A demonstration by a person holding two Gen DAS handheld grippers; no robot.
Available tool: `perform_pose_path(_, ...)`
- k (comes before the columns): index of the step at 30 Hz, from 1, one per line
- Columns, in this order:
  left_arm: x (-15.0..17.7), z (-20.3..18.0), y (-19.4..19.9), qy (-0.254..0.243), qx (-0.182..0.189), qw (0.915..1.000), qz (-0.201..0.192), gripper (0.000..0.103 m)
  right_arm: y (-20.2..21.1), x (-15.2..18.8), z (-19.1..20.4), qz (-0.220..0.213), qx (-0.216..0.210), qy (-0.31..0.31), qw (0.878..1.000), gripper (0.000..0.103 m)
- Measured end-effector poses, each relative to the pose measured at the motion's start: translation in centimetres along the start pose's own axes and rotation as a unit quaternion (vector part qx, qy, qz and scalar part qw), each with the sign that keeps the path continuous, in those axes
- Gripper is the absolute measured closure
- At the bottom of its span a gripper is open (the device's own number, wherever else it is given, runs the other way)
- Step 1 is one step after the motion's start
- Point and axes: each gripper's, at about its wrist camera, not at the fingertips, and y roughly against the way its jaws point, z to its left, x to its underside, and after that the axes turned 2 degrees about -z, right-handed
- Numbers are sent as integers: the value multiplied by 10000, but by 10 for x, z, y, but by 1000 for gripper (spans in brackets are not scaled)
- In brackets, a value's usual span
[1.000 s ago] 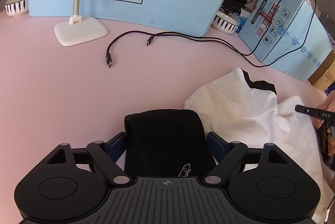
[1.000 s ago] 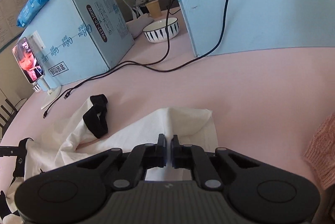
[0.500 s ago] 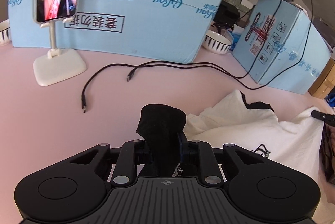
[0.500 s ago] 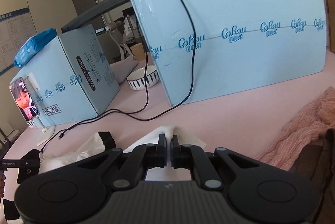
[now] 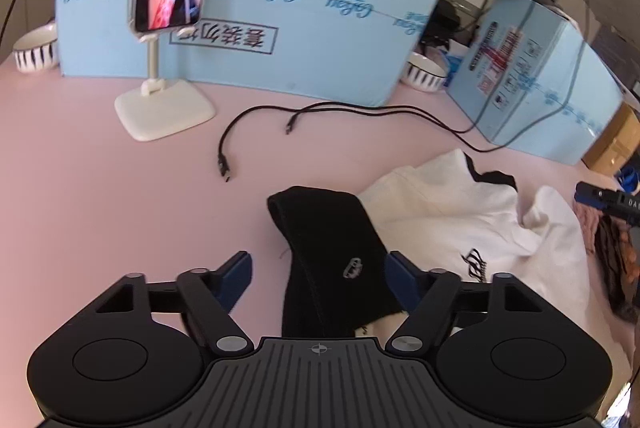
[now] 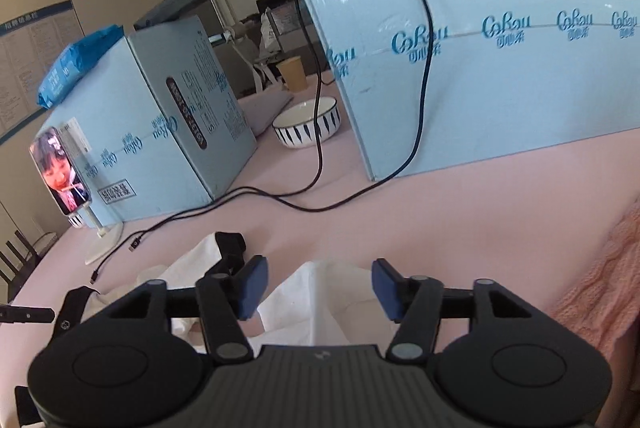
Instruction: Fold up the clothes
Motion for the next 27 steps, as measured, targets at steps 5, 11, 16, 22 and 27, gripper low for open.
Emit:
perform_pose_path(5,29,-32,26,-1004,482,9933,320,7,69,33,5,609,-604,684,9940,36)
perform_pose_path(11,76,-44,38,-1449,472,9857,720,7,126,113,29,1139,-413,1164,9858,36)
perform_pose_path(16,101,-43,36,-1563,595,9832,728,7,162,159,38,1155,-368,1235,9849,35)
perform_pose_path(22,106,-52,25,-1716,718,9809,559,8,175,177,65,1207,-343,1909,9736,27)
perform_pose_path(27,105,-57,24,-1721,550,9833,236,63,162,186,72,987,9,2147,9717,99)
